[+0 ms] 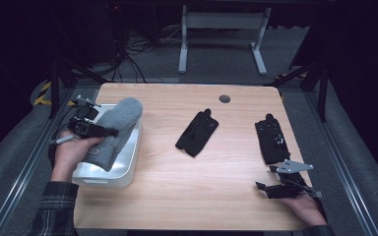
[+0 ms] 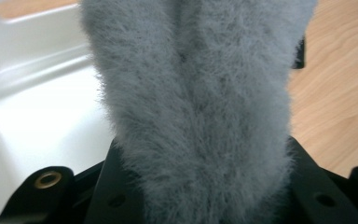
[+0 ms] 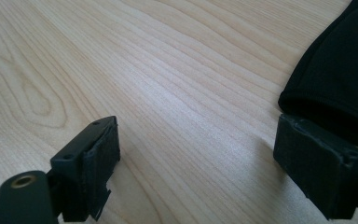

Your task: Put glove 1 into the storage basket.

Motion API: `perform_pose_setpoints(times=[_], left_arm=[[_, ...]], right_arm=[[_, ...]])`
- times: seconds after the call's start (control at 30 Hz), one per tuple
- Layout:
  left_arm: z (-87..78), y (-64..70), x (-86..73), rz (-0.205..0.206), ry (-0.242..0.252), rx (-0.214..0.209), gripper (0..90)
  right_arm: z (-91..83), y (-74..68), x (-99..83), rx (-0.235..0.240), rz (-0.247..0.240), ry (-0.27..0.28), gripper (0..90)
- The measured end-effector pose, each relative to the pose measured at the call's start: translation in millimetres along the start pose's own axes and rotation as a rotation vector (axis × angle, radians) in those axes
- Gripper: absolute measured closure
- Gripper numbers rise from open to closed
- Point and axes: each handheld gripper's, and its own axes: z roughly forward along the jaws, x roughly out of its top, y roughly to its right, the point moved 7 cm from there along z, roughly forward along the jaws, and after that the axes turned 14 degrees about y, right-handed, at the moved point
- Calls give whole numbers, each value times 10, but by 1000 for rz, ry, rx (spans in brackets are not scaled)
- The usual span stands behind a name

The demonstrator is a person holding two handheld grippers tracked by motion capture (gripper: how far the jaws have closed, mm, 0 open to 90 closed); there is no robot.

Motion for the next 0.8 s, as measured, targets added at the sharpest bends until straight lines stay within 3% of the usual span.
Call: perform_pose_setpoints(times=[0.2, 0.5, 0.67, 0.8], left_arm=[[116, -233, -165, -58, -41, 38, 663], [323, -443, -352, -99, -113, 89, 657], [456, -515, -420, -99, -156, 112, 637], [526, -556, -455, -79, -188, 119, 566]], right_arm=[[1, 0, 0, 0, 1, 0, 149], [1, 0, 1, 0, 1, 0, 149], [1, 0, 1, 0, 1, 0, 149], [1, 0, 1, 0, 2, 0, 148]])
